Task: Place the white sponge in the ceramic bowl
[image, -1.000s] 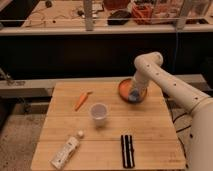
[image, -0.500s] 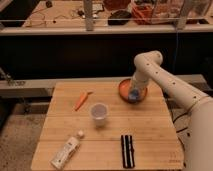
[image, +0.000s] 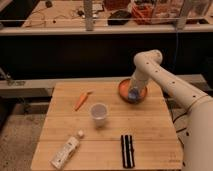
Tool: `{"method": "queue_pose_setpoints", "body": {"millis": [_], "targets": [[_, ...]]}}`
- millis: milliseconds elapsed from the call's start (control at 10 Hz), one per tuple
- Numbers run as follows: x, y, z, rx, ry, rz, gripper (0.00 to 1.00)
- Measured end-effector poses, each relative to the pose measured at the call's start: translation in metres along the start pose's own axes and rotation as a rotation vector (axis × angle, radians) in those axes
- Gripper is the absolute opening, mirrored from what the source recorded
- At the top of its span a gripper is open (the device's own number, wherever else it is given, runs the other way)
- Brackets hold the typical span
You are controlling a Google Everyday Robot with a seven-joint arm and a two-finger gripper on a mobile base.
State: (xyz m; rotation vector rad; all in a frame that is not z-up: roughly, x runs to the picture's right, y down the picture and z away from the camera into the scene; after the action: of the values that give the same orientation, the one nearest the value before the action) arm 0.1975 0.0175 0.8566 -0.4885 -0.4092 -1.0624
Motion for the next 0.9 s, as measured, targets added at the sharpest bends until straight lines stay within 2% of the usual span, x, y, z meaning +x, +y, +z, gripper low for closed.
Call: {"method": "queue_pose_setpoints", "body": {"millis": [100,300,400,500,600,700,800,900], "targets": [[0.0001,-0.001,-0.0002,0.001,0.001,-0.002,0.32],[0.0006,-0.0026,-0.001,0.003,0.002,-0.002,0.52],[0.0012,-0.0028,-0.0019,0.005,0.002,-0.001,0.59],[0.0024,-0.0031,-0.0029,0.005,0.002,0.0,0.61],[0.0026,-0.0036,-0.0032,0.005,0.002,-0.001,0.58],[0.0026,-0.0034,-0.0037,0.004,0.0,-0.001,0.49],[0.0025,-0.0027,-0.0035,0.003,-0.003,0.0,0.46],[0.0031,-0.0031,-0.0038,0.005,-0.002,0.001,0.47]]}}
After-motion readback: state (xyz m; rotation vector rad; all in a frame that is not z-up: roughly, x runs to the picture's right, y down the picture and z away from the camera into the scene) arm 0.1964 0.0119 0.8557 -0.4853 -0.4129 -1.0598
